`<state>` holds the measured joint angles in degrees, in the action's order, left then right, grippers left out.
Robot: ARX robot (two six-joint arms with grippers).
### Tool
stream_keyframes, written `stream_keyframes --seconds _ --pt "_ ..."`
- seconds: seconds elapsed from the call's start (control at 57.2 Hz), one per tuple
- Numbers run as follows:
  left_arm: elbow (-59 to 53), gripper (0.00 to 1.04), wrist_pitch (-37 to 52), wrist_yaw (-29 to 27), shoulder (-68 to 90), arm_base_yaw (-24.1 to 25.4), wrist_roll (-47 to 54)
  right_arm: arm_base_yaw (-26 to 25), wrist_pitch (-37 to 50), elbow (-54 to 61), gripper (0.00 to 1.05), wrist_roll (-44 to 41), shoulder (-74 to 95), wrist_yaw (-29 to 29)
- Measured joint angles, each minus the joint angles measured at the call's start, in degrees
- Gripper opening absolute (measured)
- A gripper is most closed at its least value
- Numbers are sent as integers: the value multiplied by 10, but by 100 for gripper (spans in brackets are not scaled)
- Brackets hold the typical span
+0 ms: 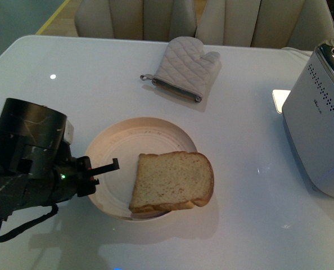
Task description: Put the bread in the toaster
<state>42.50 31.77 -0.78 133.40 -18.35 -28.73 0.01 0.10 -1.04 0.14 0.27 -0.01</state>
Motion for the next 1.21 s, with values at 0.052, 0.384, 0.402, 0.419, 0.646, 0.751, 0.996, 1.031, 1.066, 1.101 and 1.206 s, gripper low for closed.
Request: stream_keyframes --seconds 0.052,0.384,0.402,0.419,0.646,0.751,0.996,1.031,1.066,1.101,1.206 --pt "4 4 -4 -4 1 -19 -16 0 0 0 96 0 0 0" --pt "25 4 -29 -8 2 -90 -75 0 0 0 96 0 0 0" --pt "25 4 -29 -8 2 -91 -77 0 0 0 96 0 0 0" --pt "26 4 -29 -8 2 -94 -80 0 0 0 96 0 0 0" --pt "21 33 -31 -3 6 -108 -89 0 0 0 96 0 0 0" --pt "11 49 -24 2 -1 -99 -91 0 0 0 96 0 0 0" --pt "-39 84 3 1 -60 -29 -101 0 0 0 96 0 0 0" --pt "-47 89 10 1 -77 -16 -101 0 0 0 96 0 0 0" --pt "-54 94 15 1 -96 -4 -101 0 0 0 96 0 0 0" --pt "-61 99 20 2 -115 7 -101 0 0 0 96 0 0 0" --pt "-85 97 30 5 -176 38 -96 0 0 0 96 0 0 0"
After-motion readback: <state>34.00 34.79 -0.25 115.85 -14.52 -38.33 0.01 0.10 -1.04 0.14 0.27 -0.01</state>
